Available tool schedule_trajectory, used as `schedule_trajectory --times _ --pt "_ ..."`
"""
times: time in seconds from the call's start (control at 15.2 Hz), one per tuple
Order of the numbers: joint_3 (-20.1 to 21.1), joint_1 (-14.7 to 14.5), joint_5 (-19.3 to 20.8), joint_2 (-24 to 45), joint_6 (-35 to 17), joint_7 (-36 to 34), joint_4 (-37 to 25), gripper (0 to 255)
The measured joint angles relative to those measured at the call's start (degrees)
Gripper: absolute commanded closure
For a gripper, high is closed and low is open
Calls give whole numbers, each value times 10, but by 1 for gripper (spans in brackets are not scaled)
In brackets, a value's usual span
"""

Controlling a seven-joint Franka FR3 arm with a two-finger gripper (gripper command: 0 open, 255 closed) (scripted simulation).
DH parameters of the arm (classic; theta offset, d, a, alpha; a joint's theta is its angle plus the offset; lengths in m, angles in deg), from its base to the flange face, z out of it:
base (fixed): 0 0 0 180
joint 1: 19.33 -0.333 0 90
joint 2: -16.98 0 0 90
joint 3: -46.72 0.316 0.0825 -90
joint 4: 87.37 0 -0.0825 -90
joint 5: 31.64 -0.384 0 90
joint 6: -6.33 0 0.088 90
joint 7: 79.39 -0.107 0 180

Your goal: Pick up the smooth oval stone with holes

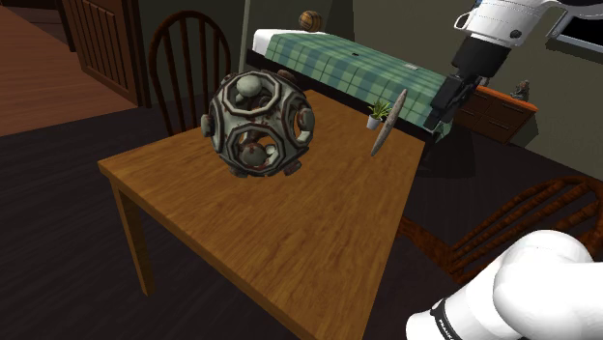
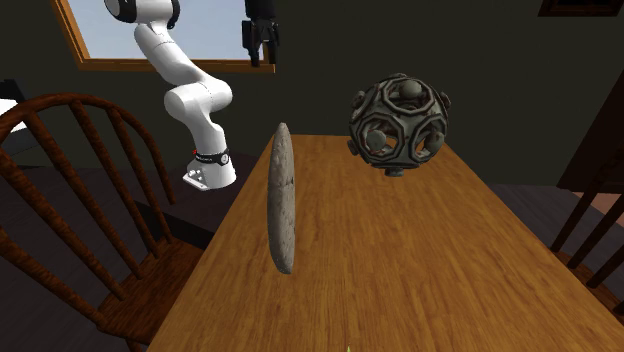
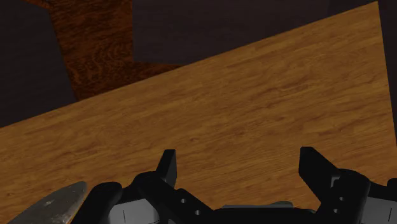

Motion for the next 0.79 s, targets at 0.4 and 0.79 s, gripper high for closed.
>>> schedule_trajectory --times 0.4,0.79 --pt "3 29 -5 88 -28 -66 -52 0" --pt "-7 68 -6 227 -47 -157 -162 0"
